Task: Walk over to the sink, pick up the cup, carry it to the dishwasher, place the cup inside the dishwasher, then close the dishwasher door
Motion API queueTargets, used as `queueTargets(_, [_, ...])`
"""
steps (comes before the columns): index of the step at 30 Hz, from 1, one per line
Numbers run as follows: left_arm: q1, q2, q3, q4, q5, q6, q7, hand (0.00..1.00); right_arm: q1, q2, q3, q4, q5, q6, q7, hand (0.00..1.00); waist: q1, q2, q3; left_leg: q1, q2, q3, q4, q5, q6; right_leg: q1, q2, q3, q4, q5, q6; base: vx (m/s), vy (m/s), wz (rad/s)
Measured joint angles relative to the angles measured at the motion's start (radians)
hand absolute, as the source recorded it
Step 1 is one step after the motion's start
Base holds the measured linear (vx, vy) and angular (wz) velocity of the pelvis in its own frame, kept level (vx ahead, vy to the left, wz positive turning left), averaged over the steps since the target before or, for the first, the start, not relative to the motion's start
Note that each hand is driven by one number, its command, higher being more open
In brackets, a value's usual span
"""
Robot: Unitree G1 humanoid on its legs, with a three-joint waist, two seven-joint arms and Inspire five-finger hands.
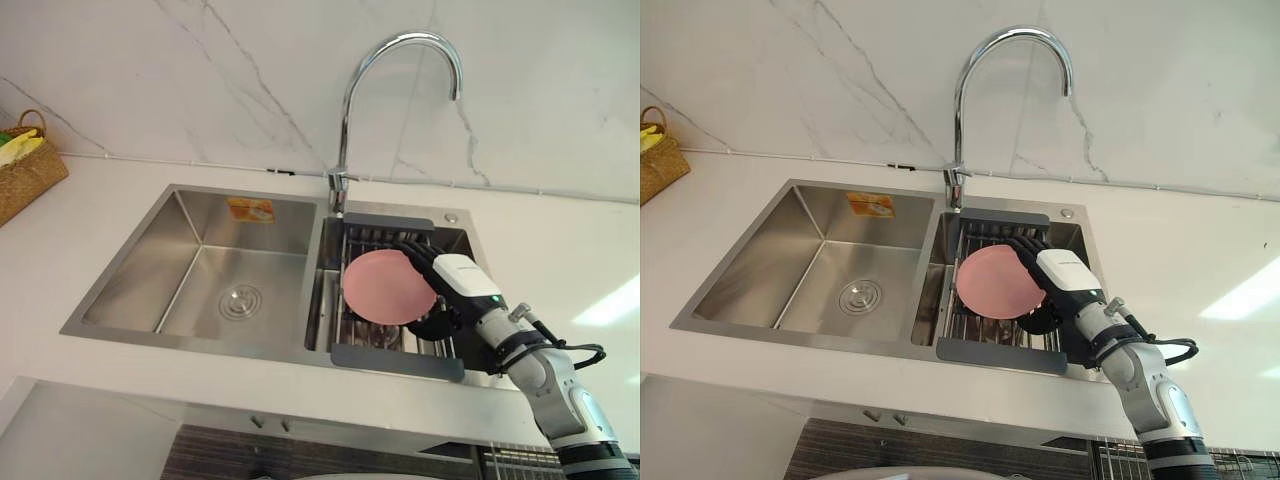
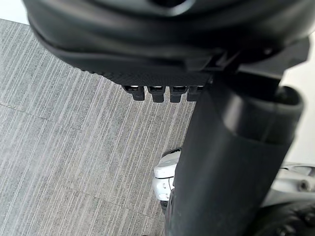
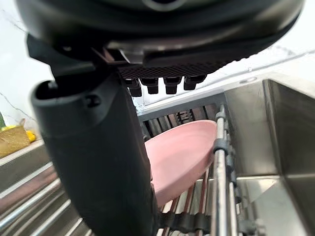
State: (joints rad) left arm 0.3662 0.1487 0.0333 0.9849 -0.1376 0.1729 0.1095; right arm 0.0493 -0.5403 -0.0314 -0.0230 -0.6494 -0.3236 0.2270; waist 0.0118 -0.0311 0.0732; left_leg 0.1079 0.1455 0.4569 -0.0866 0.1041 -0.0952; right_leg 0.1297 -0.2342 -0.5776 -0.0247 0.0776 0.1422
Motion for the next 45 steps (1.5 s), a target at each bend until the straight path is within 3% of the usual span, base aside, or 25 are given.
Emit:
queueTargets(8, [0.000, 0.001, 0.000, -0.008, 0.000, 0.011, 0.000, 1.00, 0.000, 0.000, 0.003, -0.017, 0.040, -0.034, 0.147, 1.00, 0.001, -0.002, 0.001, 0.000, 0.000, 0.000, 0.000, 0.000, 0.000, 0.000, 0.000, 0.000, 0.000, 0.000, 0.000, 0.00, 0.000, 0.00])
queueTargets(16, [0.001, 0.002, 0.000, -0.016, 0.000, 0.020, 0.000, 1.00, 0.000, 0.000, 0.003, -0.024, 0.039, -0.034, 0.155, 1.00, 0.002, -0.005, 0.004, 0.001, 0.000, -0.001, 0.000, 0.000, 0.000, 0.001, 0.000, 0.000, 0.000, 0.000, 0.000, 0.00, 0.000, 0.00])
queueTargets(30, [0.001, 0.004, -0.002, -0.020, 0.000, 0.022, 0.000, 1.00, 0.000, 0.001, 0.040, 0.010, -0.169, -0.058, -0.077, 1.00, 0.007, -0.006, 0.004, 0.001, -0.001, -0.009, 0.000, 0.000, 0.000, 0.007, 0.000, -0.008, -0.003, 0.000, 0.000, 0.00, 0.000, 0.01])
queueTargets(45, [0.002, 0.007, -0.023, -0.035, 0.001, 0.023, -0.001, 1.00, -0.024, 0.044, 0.079, 0.105, -0.263, 0.053, -0.166, 1.00, 0.023, -0.010, 0.007, -0.005, -0.005, -0.038, -0.001, 0.003, 0.004, 0.020, 0.000, -0.030, -0.010, 0.000, 0.000, 0.00, -0.003, 0.04])
